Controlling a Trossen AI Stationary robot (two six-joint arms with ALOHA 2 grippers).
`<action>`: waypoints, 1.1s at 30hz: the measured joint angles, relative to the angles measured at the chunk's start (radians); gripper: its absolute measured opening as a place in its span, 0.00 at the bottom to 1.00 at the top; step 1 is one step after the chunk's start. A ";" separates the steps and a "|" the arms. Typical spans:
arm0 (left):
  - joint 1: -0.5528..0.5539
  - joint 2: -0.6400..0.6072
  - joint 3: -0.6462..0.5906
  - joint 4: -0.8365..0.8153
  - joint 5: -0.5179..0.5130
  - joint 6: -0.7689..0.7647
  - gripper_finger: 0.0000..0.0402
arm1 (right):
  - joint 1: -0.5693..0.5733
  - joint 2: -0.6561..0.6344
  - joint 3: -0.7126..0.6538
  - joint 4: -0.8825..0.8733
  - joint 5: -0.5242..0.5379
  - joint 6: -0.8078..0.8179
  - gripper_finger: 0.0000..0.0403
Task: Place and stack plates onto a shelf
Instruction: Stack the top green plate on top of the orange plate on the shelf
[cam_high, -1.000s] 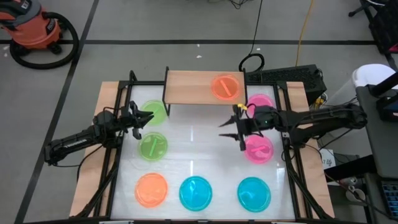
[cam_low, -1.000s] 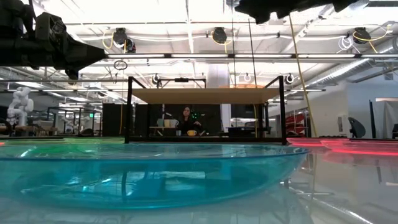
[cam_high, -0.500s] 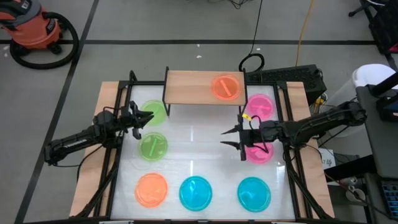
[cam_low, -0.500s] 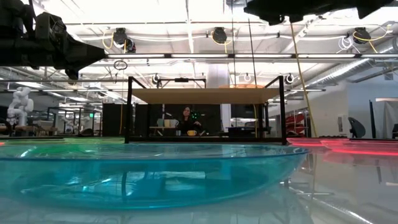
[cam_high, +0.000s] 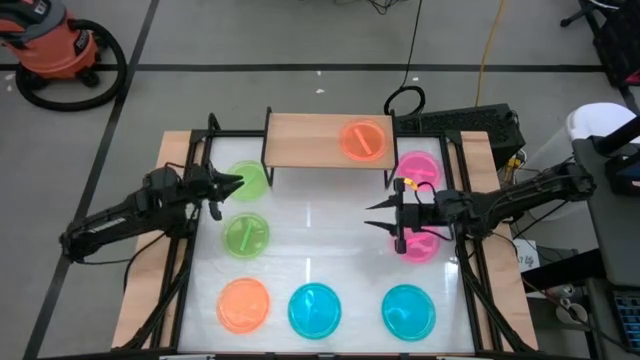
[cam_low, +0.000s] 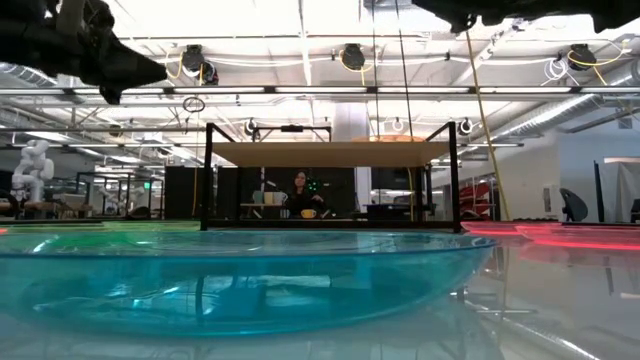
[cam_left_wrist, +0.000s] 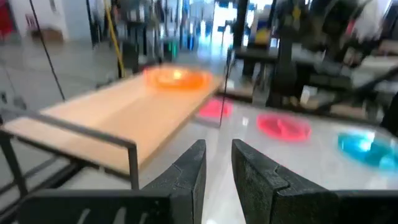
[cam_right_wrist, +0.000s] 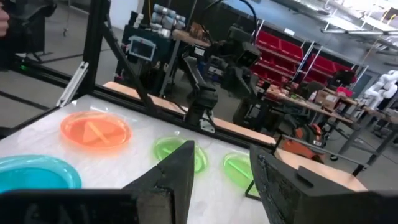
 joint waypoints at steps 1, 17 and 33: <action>0.000 0.026 0.024 -0.037 -0.001 0.001 0.20 | 0.000 -0.011 -0.009 -0.003 0.000 0.002 0.34; 0.000 0.500 0.104 -0.191 -0.265 -0.113 0.20 | 0.000 -0.139 -0.141 0.134 0.002 0.061 0.34; -0.125 0.819 0.104 -0.198 -0.325 -0.219 0.20 | 0.000 -0.169 -0.162 0.155 0.000 0.056 0.34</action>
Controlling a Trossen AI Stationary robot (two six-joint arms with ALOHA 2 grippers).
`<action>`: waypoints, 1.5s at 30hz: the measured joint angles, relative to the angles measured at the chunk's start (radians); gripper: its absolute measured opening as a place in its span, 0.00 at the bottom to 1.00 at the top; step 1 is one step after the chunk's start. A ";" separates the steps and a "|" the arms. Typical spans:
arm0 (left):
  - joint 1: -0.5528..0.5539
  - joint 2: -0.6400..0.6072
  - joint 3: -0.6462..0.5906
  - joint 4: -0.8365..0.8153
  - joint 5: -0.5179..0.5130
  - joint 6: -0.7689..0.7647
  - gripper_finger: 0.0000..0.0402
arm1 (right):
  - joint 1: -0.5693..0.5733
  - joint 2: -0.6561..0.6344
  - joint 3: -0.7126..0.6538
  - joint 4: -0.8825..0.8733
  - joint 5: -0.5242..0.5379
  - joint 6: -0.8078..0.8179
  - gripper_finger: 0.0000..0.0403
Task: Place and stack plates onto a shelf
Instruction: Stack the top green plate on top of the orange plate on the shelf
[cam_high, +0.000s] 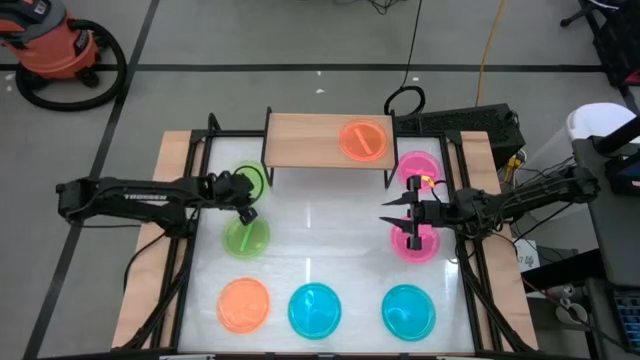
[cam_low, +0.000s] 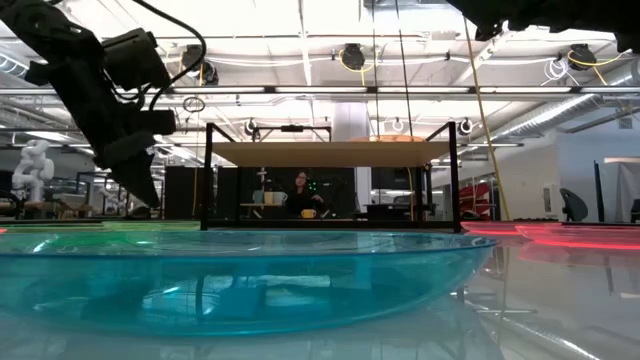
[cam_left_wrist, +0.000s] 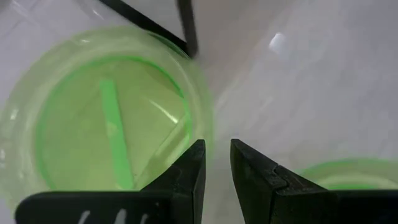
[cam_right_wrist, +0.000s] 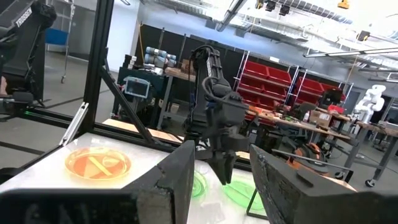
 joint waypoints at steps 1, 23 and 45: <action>-0.016 0.010 0.000 0.001 -0.012 -0.005 0.20 | 0.000 0.000 0.000 0.000 0.000 0.000 0.34; -0.104 0.167 0.000 0.025 -0.070 0.003 0.34 | 0.000 0.000 0.000 -0.009 0.000 0.000 0.34; -0.109 0.180 0.000 0.000 -0.260 0.051 0.42 | 0.000 0.000 -0.020 -0.006 0.033 0.000 0.34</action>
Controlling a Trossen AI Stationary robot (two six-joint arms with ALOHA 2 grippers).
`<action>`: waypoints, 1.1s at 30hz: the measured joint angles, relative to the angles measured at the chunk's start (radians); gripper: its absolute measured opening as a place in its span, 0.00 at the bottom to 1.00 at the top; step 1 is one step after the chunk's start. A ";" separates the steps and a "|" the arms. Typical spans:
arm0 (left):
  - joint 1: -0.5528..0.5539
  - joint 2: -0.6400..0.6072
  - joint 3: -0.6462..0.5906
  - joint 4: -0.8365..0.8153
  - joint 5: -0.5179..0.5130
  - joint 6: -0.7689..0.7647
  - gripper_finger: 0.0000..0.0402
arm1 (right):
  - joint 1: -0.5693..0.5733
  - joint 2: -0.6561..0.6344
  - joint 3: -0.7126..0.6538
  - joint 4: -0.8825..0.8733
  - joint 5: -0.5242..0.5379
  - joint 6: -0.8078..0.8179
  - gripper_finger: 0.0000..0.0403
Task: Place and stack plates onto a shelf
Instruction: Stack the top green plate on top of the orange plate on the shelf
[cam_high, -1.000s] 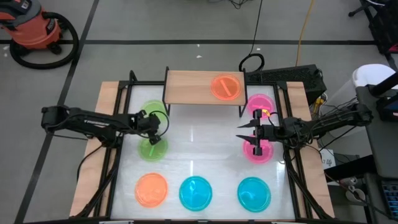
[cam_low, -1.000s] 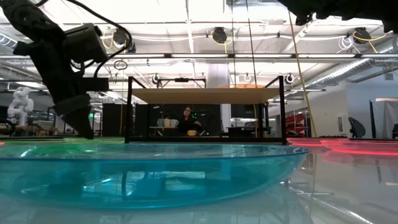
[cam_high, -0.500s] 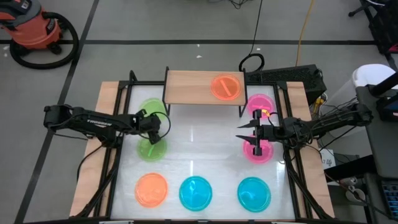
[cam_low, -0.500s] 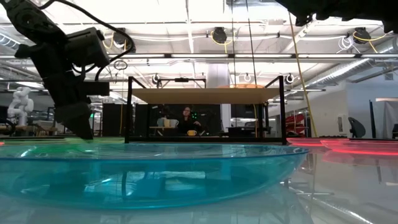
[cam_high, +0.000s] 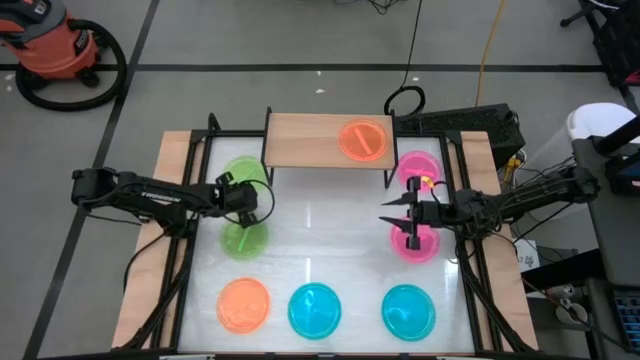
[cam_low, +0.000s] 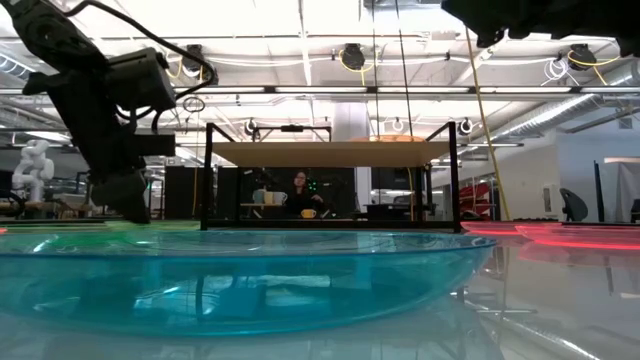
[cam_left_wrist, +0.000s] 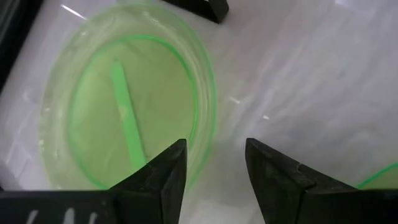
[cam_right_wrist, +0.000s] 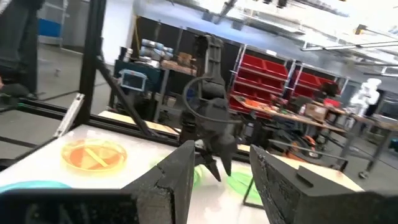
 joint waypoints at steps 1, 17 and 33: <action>-0.002 0.000 0.000 0.000 -0.009 0.000 0.42 | 0.000 0.000 -0.002 0.001 0.014 0.000 0.34; 0.025 0.128 0.002 0.075 -0.035 0.008 0.36 | 0.000 0.000 -0.003 0.011 0.015 0.001 0.34; 0.004 0.014 -0.004 0.048 0.020 -0.052 0.01 | 0.000 0.000 -0.003 0.010 0.014 0.001 0.34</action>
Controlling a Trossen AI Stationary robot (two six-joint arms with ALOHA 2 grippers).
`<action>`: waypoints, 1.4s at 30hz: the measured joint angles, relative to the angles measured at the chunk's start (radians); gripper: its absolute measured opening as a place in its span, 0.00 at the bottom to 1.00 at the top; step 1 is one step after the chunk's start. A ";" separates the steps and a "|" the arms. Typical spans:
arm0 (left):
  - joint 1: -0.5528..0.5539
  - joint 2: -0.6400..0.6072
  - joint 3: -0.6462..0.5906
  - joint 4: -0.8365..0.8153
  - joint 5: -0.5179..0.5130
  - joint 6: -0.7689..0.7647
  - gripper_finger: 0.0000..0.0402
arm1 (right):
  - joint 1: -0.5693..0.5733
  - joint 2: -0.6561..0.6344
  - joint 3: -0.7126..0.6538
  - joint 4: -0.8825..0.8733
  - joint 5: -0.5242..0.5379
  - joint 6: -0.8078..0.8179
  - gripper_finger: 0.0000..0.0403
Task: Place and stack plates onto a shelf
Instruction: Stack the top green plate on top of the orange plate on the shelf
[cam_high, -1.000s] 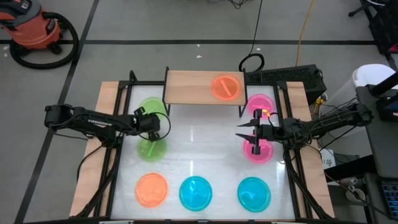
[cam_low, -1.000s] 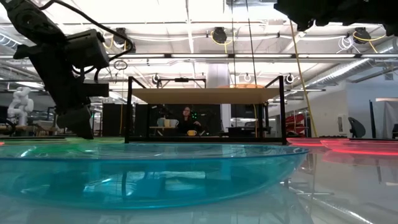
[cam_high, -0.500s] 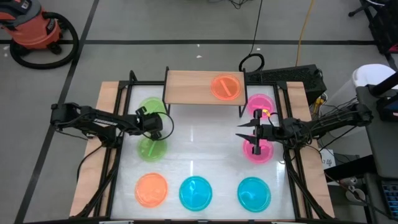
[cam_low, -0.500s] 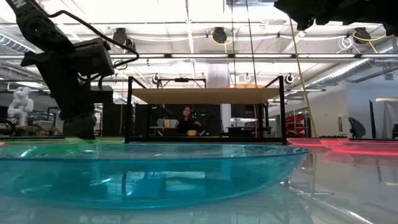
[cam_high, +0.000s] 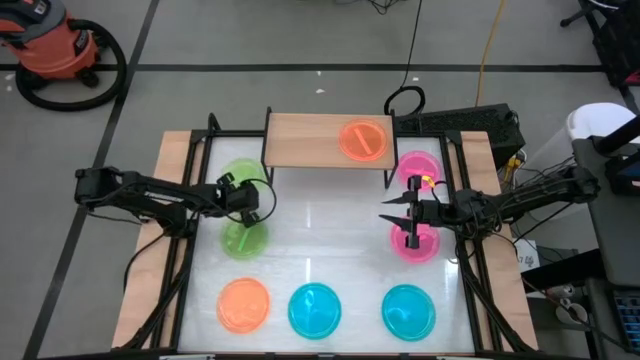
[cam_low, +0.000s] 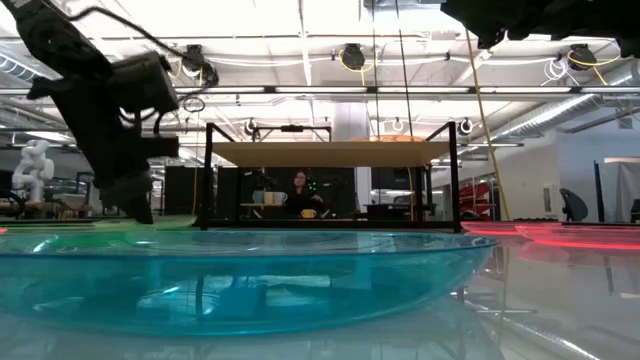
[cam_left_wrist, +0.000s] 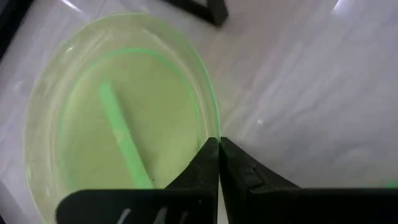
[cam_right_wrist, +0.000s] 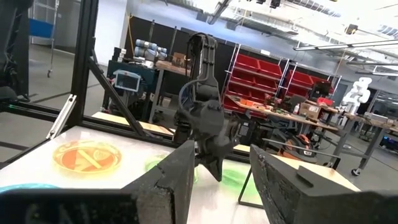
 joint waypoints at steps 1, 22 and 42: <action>-0.005 -0.025 0.000 -0.005 0.000 -0.009 0.01 | 0.000 0.000 0.000 0.000 0.000 0.000 0.34; -0.137 -0.303 0.288 -0.418 -0.049 -0.118 0.00 | 0.000 0.000 0.000 0.000 0.000 0.001 0.34; -0.138 -0.173 0.625 -0.156 -0.097 0.290 0.00 | 0.000 0.000 0.000 0.034 0.000 0.009 0.34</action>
